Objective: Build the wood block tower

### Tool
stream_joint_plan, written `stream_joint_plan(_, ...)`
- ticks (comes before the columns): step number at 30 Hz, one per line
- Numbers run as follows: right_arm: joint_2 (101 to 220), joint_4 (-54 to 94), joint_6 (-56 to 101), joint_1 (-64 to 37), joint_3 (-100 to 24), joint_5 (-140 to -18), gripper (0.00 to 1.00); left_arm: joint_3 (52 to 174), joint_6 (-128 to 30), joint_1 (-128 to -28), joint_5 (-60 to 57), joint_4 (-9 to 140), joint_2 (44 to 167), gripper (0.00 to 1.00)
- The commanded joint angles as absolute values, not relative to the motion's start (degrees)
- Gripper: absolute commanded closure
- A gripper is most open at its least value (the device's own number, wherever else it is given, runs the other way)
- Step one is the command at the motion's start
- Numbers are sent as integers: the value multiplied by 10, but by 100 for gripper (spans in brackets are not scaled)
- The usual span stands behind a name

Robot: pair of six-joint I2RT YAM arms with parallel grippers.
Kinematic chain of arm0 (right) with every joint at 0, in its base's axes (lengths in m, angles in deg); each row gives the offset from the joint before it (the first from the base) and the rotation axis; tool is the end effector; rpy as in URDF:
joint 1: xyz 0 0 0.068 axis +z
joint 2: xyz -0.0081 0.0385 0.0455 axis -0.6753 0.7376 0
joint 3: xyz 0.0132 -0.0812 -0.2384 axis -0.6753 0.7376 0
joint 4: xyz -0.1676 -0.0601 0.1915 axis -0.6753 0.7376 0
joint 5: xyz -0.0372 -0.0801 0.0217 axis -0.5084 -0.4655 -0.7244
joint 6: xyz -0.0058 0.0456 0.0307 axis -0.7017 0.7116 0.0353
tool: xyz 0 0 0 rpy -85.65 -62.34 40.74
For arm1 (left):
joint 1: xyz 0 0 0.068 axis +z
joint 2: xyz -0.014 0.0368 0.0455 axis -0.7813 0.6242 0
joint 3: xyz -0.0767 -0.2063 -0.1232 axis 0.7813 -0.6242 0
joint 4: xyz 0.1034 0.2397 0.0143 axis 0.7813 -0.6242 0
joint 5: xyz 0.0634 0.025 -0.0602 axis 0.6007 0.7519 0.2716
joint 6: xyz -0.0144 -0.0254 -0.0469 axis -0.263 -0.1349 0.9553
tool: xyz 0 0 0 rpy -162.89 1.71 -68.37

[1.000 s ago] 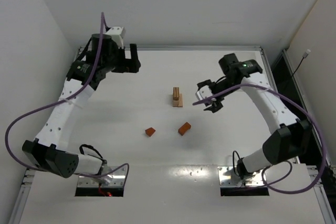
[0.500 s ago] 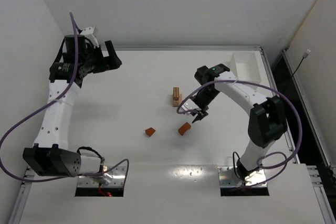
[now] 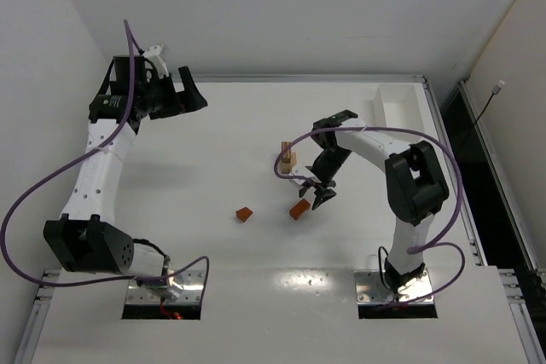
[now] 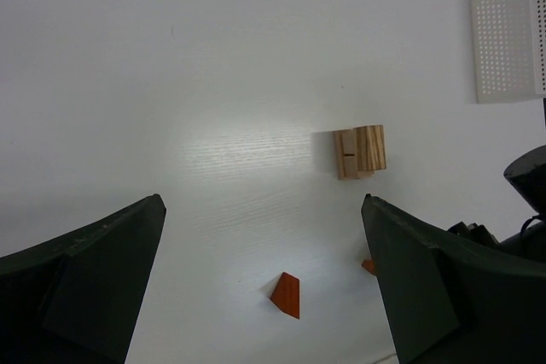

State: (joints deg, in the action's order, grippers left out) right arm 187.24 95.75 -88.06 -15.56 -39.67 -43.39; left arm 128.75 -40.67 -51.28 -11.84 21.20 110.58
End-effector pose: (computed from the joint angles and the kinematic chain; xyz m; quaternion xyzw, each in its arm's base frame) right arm 0.2617 0.1619 0.1739 -0.8125 0.4310 0.3728 0.1226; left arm 0.3029 -0.0117 0.3820 -0.0804 0.8741 -0.2226 0.4241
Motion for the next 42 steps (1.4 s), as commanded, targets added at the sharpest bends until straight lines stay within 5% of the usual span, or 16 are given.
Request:
stream_joint_plan(1, 1890, 979, -844, -149, -432, -411, 52, 1300, -393, -506, -143, 241, 1108, 0)
stream_joint_plan(27, 1891, 839, -738, -109, -386, -545, 53, 1315, -387, -506, -148, 257, 1142, 0)
stream_joint_plan(42, 1865, 757, -655, -81, -349, -567, 45, 1321, -387, -506, -148, 257, 1152, 0)
